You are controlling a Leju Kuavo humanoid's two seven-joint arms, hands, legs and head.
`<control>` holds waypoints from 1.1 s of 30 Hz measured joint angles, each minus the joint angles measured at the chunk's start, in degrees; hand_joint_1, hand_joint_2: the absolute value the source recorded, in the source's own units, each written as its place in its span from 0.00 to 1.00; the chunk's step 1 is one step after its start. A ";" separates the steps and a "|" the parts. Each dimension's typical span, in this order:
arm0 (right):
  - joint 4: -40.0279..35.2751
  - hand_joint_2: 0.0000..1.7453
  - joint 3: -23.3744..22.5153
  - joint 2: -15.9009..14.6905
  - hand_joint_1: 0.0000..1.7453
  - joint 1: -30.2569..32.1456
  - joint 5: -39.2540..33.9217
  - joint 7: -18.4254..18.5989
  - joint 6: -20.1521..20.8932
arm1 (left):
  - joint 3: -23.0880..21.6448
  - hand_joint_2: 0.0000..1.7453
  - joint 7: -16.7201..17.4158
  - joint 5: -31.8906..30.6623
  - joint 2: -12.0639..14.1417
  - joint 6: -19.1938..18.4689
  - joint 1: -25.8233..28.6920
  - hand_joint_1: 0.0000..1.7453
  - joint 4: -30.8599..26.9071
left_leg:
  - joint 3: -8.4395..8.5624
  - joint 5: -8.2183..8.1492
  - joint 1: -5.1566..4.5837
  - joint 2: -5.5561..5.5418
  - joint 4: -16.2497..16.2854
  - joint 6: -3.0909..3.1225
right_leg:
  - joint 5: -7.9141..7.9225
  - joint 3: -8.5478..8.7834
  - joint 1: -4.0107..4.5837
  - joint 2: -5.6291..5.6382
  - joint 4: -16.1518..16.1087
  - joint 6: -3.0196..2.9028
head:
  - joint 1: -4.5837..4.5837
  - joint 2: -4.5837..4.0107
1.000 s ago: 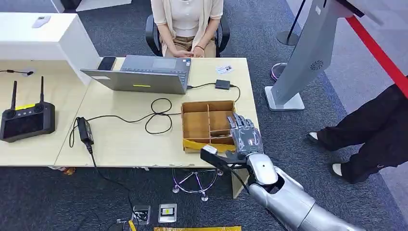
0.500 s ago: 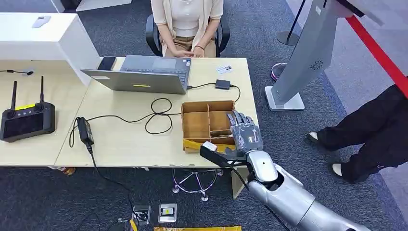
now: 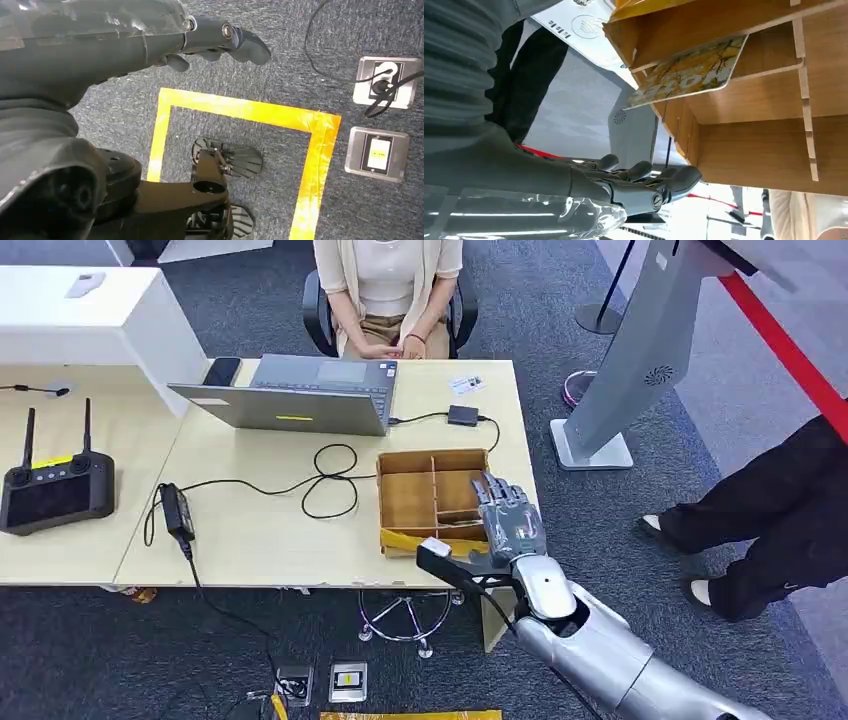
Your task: Pass the card to the sensor for recognition and then transmit it.
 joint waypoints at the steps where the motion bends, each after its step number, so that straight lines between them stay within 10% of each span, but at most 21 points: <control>1: 0.11 1.00 0.00 0.00 0.00 0.00 -0.02 -0.02 0.02 | 0.00 0.00 0.02 -0.02 0.00 0.00 -0.02 0.00 0.00 | 0.00 0.00 0.00 0.00 0.00 0.00 | 0.00 0.00 0.00 0.00 0.00 0.00 | 0.00 0.00; 3: 0.37 1.00 0.00 0.02 0.00 0.00 -0.07 -0.02 0.13 | 0.00 0.00 0.02 -0.04 0.00 0.00 -0.04 0.00 0.00 | 0.00 0.00 0.00 0.00 0.00 0.00 | 0.00 0.00 0.00 0.00 0.00 0.00 | 0.00 0.00; 4: 0.50 1.00 0.00 0.02 0.60 0.00 -0.13 -0.04 0.30 | 0.00 0.00 0.04 -0.07 0.00 0.00 -0.05 0.00 -0.02 | 0.00 0.00 0.00 0.00 0.00 0.00 | 0.00 0.00 0.00 0.00 0.00 0.00 | 0.00 0.00; 5: 0.63 1.00 0.02 0.02 0.99 0.01 -0.20 -0.06 0.55 | 0.00 0.00 0.04 -0.07 -0.02 0.00 -0.06 0.00 -0.02 | 0.00 0.00 0.00 0.00 0.00 0.00 | 0.00 0.00 0.00 0.00 0.00 0.00 | 0.00 0.00; 33: 1.82 1.00 0.55 0.63 1.00 -0.61 -1.62 -0.37 1.55 | 0.00 0.00 1.68 -0.15 -0.04 0.02 -0.37 0.00 -0.11 | 0.02 0.00 0.00 0.00 0.00 0.00 | 0.00 0.02 0.00 0.00 0.00 0.00 | 0.00 0.00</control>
